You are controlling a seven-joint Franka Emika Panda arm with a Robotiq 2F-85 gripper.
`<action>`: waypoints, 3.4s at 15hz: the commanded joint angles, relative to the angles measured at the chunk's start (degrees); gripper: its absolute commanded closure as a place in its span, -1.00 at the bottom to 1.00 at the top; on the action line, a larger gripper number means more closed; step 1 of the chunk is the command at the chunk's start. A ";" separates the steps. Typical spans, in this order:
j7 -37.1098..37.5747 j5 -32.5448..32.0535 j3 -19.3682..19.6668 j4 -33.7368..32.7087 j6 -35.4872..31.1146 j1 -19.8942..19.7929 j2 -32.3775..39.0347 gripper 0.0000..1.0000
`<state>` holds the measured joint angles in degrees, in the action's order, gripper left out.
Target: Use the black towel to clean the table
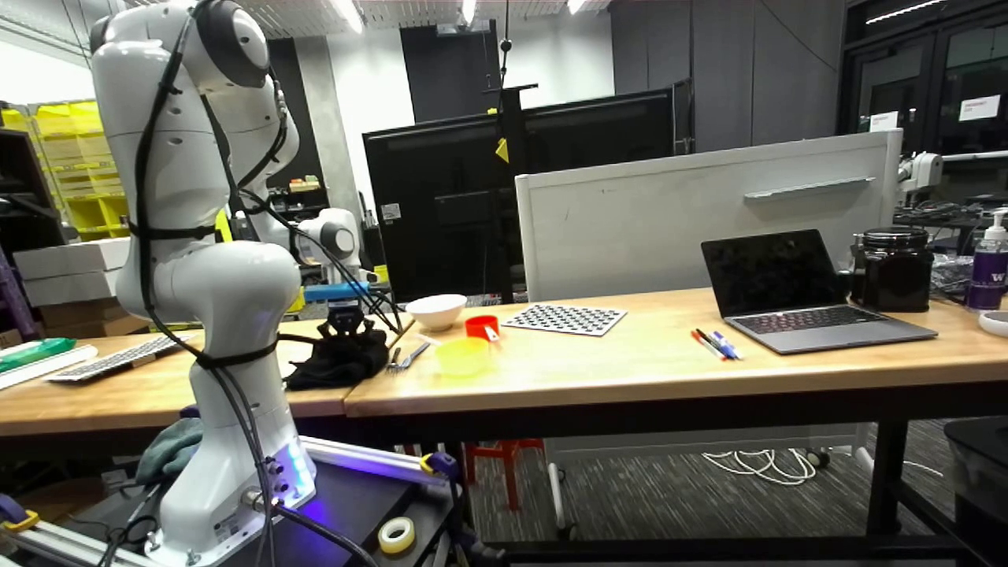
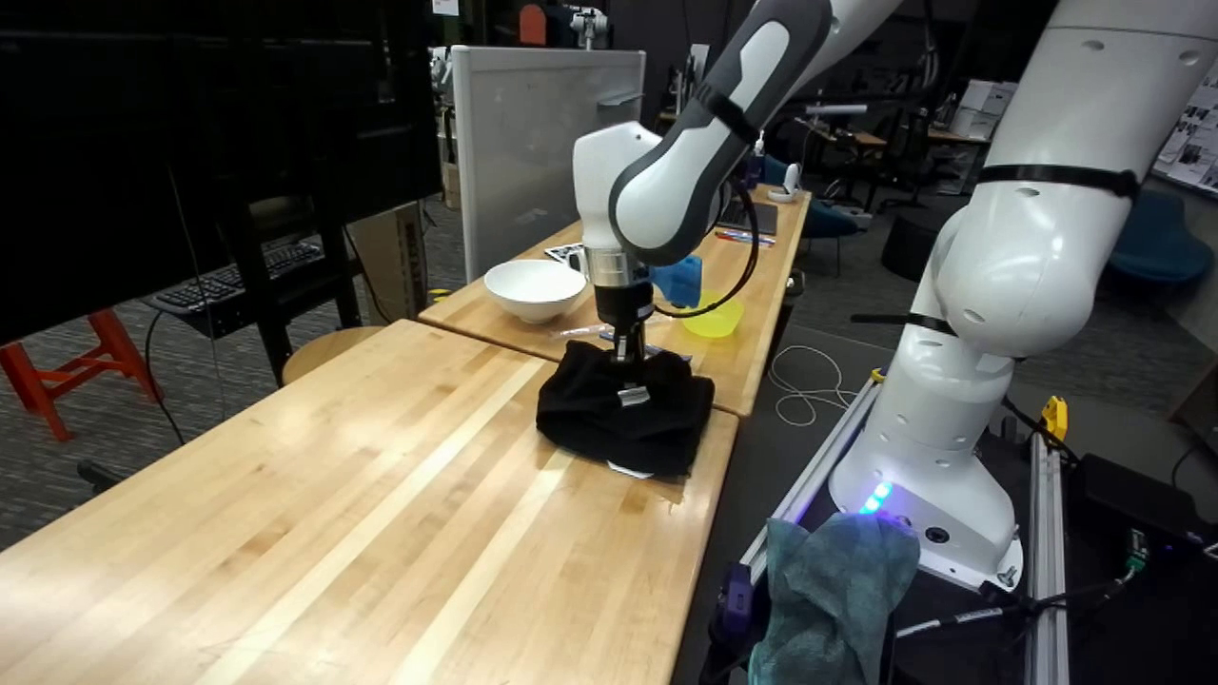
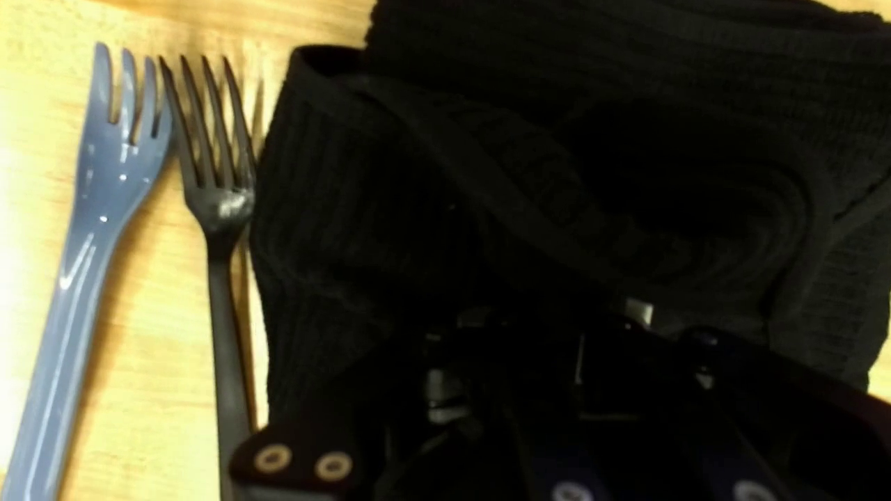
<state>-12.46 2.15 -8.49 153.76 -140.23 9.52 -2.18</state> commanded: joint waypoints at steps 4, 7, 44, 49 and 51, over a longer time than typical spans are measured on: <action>7.07 -1.20 -4.80 -5.21 -0.73 3.96 8.22 0.91; 9.66 -1.44 -6.76 -8.85 0.28 5.80 10.96 0.91; 19.57 -10.18 -6.90 -72.85 39.83 28.57 49.97 0.91; 19.27 -9.50 -6.06 -68.79 38.59 26.72 47.12 0.91; 18.98 -9.52 -5.88 -67.50 37.93 25.97 46.23 0.91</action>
<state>7.14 -6.53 -16.09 83.07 -97.15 36.41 43.40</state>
